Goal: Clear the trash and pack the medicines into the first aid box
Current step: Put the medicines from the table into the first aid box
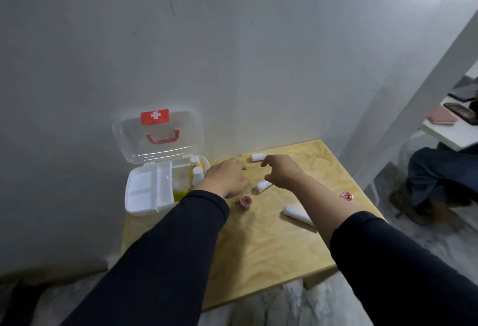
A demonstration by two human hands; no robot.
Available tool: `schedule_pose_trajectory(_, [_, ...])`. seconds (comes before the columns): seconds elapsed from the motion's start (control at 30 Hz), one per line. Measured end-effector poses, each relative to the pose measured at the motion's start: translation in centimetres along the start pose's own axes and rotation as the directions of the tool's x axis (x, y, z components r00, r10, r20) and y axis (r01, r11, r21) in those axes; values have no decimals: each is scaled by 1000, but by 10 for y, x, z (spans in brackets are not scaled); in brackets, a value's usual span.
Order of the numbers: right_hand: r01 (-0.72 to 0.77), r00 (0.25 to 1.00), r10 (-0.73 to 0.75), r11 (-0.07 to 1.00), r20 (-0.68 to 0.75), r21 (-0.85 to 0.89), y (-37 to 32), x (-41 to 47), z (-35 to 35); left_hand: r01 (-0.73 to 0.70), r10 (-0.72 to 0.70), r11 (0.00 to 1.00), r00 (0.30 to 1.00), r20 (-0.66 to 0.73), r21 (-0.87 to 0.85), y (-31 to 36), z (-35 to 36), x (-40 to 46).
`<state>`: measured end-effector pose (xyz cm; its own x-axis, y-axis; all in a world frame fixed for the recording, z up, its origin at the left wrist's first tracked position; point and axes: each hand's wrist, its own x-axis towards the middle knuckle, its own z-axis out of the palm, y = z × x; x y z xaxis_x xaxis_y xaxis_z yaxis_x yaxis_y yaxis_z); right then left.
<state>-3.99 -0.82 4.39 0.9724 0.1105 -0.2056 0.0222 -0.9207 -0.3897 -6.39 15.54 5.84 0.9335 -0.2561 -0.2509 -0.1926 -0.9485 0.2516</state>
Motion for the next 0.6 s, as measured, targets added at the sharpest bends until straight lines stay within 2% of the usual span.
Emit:
schedule_pose_trajectory(0.23, [-19,967,61,986,248,-165,76,-13,30,96,-89,993,992,94,-68,38,47,9])
schedule_pose_trajectory(0.5, [105,964,-57,979,260,-175,114,-19,51,206,-191,971,974,123,-122,66,81,11])
schedule_pose_trajectory(0.6, [236,953,-177,943,247,-234,111,-5,51,238,-227,964,969,99,-120,67,87,5])
